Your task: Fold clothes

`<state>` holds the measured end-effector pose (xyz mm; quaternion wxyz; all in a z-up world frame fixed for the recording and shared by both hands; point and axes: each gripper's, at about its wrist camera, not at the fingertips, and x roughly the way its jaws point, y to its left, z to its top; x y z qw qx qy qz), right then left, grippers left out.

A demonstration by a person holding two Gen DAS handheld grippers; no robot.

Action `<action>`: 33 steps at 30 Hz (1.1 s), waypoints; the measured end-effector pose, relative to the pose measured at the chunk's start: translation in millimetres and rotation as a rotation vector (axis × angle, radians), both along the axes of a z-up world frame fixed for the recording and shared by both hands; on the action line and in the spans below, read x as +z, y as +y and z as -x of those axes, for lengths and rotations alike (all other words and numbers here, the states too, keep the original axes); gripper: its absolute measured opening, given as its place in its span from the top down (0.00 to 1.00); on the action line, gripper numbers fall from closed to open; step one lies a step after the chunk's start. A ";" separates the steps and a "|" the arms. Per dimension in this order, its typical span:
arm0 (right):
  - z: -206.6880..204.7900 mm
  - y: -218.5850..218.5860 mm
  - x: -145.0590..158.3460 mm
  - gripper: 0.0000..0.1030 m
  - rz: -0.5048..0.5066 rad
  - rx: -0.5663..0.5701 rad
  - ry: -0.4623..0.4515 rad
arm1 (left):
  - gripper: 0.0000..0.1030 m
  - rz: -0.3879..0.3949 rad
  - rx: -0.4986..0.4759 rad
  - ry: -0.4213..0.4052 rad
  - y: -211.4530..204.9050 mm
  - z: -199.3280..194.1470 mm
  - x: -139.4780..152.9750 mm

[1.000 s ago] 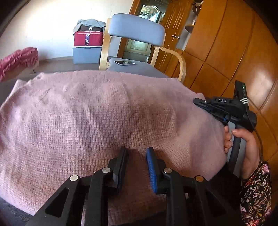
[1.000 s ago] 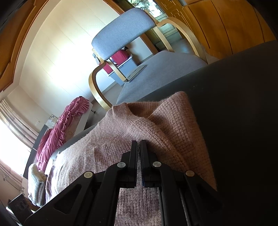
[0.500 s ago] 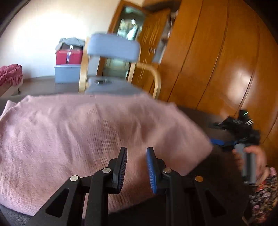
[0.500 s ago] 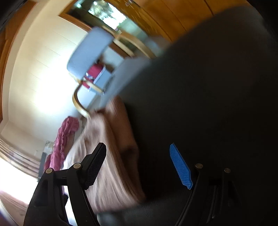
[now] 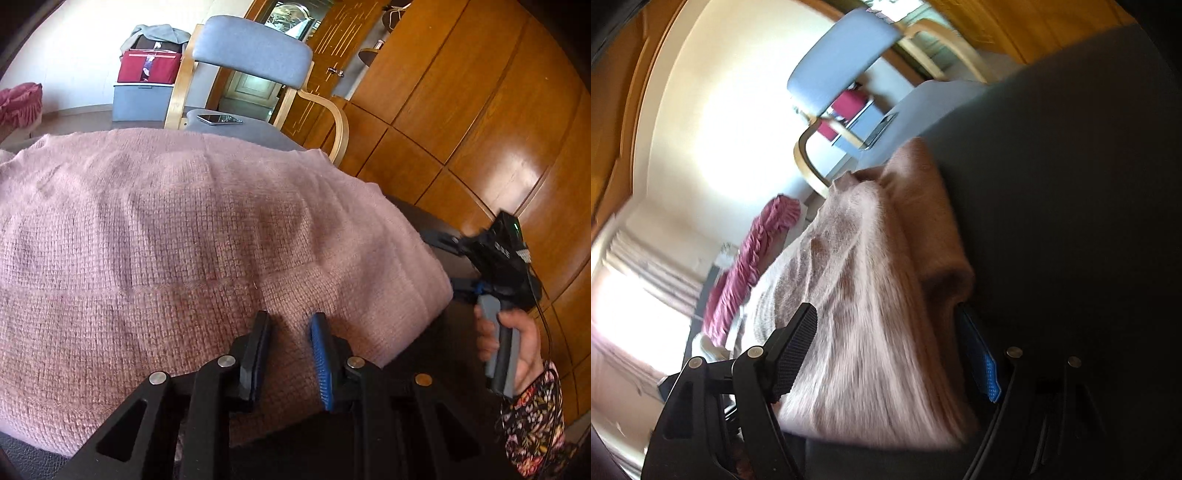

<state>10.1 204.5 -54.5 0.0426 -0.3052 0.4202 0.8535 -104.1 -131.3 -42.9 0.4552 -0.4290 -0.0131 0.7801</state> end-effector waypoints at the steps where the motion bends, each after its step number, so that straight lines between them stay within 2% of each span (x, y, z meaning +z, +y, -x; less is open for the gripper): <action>1: 6.6 -0.1 -0.4 0.24 -0.012 0.012 0.000 | 0.79 -0.004 -0.001 -0.005 0.2 0.8 -0.3; 3: 16.5 1.1 -2.0 0.30 -0.030 0.034 -0.004 | 0.79 -0.014 -0.001 -0.017 -0.2 3.4 -0.4; 5: 24.1 4.5 -8.7 0.62 -0.023 0.038 -0.010 | 0.79 -0.026 -0.002 -0.028 -2.1 5.9 -0.9; 7: 25.5 4.5 -18.2 0.70 0.017 0.049 0.026 | 0.79 -0.044 0.004 -0.029 -4.8 5.3 0.3; 9: 23.9 3.1 -21.4 0.71 0.028 0.056 0.053 | 0.79 -0.066 0.040 0.007 -11.9 1.2 6.5; 11: 23.2 1.6 -22.9 0.72 0.029 0.060 0.060 | 0.79 -0.056 0.098 0.065 -9.6 -0.7 12.7; 13: 19.2 -0.8 -23.9 0.73 0.037 0.064 0.067 | 0.97 -0.042 0.157 0.123 -6.3 -2.2 18.6; 14: 18.1 -1.6 -24.2 0.74 0.043 0.066 0.071 | 1.00 -0.015 0.181 0.151 2.1 2.3 17.5; 17: 18.3 -2.9 -24.8 0.76 0.055 0.074 0.082 | 1.00 0.071 0.163 0.187 19.8 -1.9 10.3; 21: 16.7 -1.2 -23.4 0.76 0.068 0.080 0.092 | 1.00 0.161 0.125 0.135 30.2 9.0 -5.6; 23: 14.9 2.4 -22.4 0.77 0.095 0.074 0.094 | 1.00 0.159 0.123 0.132 31.9 10.5 -6.3; 28: 18.0 3.8 -19.7 0.78 0.243 0.059 0.120 | 1.00 0.146 0.121 0.120 30.3 15.6 -7.5; 33: 33.6 -20.3 20.1 0.79 0.288 0.105 0.194 | 1.00 0.118 0.122 0.098 23.0 23.3 -5.0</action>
